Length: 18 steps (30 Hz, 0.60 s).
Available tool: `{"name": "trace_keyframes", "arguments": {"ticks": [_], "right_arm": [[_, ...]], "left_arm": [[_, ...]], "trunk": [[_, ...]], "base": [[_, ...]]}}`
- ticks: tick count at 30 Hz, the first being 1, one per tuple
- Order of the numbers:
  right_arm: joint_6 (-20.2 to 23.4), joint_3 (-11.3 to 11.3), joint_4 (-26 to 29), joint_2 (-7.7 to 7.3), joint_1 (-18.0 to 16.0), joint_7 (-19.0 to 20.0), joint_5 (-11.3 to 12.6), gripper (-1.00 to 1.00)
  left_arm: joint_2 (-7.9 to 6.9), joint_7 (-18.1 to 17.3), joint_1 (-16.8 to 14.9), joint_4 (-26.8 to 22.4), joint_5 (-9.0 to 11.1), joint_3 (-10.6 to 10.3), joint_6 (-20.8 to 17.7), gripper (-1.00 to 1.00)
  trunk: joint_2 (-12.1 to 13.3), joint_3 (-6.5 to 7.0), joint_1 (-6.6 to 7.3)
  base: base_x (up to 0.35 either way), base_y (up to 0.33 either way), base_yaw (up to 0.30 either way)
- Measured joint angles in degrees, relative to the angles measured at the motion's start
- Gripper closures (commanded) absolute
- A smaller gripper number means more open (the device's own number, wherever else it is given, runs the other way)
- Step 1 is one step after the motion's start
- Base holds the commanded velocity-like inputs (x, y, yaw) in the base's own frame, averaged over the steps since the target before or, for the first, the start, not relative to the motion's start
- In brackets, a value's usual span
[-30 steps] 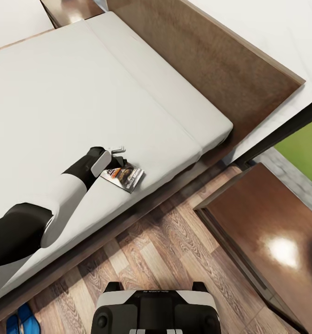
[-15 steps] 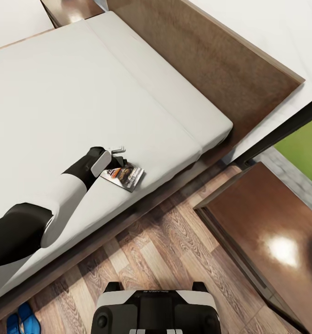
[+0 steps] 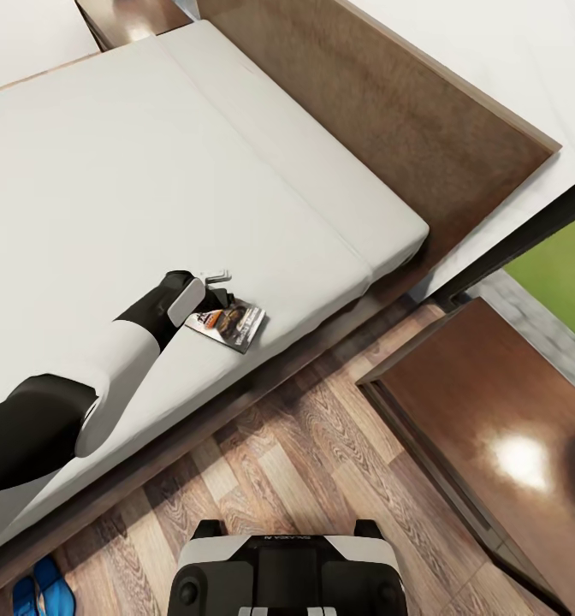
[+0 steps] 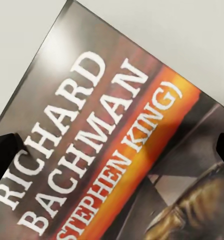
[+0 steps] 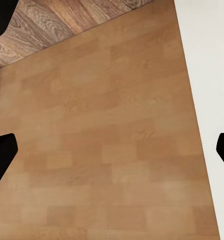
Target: In the bedroom, move the book from the bed onto either nightstand, and place the two sandals side by side next to the bed.
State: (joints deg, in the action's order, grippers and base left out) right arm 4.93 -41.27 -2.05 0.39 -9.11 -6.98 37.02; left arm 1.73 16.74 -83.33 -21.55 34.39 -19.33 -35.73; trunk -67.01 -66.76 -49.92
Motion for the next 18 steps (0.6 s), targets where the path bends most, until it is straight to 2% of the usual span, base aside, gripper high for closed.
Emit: {"name": "trace_keyframes", "arguments": {"ticks": [7, 18], "right_arm": [[0.0, 0.0, 0.0, 0.01, 0.0, 0.0, 0.0, -1.00], [0.0, 0.0, 0.0, 0.01, 0.0, 0.0, 0.0, -1.00]], "left_arm": [[0.02, 0.0, 0.0, 0.1, -0.4, 0.1, -0.3, -1.00], [0.00, 0.0, 0.0, 0.0, 0.1, 0.0, 0.0, -1.00]], "trunk": [[0.0, 0.00, 0.01], [0.0, 0.00, -0.01]], "base": [[-0.021, 0.000, 0.000], [-0.045, 0.000, 0.000]]}}
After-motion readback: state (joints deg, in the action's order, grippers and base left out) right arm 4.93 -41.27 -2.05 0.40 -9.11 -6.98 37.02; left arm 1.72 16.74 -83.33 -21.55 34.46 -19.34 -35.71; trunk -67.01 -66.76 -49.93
